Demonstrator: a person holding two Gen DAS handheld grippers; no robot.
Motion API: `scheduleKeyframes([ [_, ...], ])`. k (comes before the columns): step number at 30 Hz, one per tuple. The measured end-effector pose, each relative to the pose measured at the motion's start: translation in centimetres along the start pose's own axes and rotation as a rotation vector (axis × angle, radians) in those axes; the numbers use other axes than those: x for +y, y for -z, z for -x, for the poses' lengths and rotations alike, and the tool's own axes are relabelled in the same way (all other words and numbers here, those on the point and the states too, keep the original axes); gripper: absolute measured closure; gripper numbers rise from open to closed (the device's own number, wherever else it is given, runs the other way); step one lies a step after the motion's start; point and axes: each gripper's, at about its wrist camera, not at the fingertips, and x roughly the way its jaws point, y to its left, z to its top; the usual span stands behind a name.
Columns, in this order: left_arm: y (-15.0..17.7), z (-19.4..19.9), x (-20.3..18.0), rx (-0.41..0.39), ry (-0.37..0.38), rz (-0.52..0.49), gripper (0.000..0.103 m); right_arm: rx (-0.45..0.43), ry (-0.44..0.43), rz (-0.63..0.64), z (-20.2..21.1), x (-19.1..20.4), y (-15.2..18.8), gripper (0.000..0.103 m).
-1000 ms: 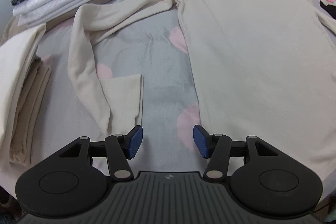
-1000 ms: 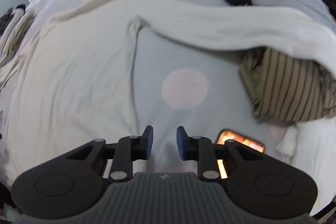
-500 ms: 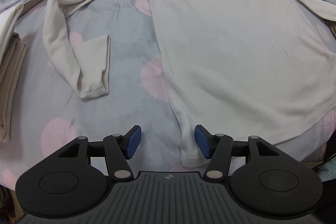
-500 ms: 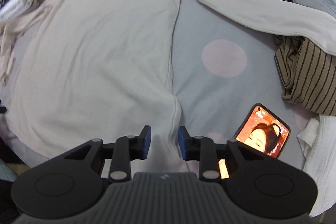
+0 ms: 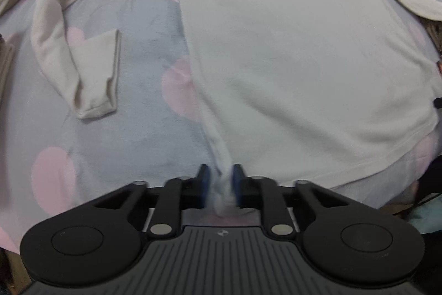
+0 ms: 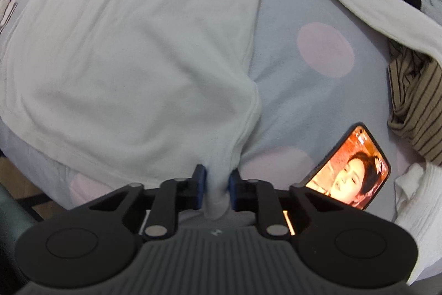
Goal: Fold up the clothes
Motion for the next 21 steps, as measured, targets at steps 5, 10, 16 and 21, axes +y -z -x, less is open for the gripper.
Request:
scheduleKeyframes([
  [5, -0.3, 1.3, 0.0, -0.007, 0.078, 0.011, 0.099, 0.067, 0.023, 0.13, 2.2, 1.2, -0.6, 0.092],
  [10, -1.1, 6.2, 0.5, -0.03, 0.147, -0.029, 0.099, 0.12, -0.039, 0.146, 6.2, 0.3, -2.0, 0.093],
  [16, -2.2, 6.9, 1.0, 0.052, 0.085, -0.106, 0.099, 0.238, -0.06, 0.184, 5.3, 1.2, -2.5, 0.093],
  [21, -1.1, 2.5, 1.1, 0.191, 0.036, -0.129, 0.099, 0.329, -0.063, 0.217, 1.3, 2.1, -1.3, 0.094],
])
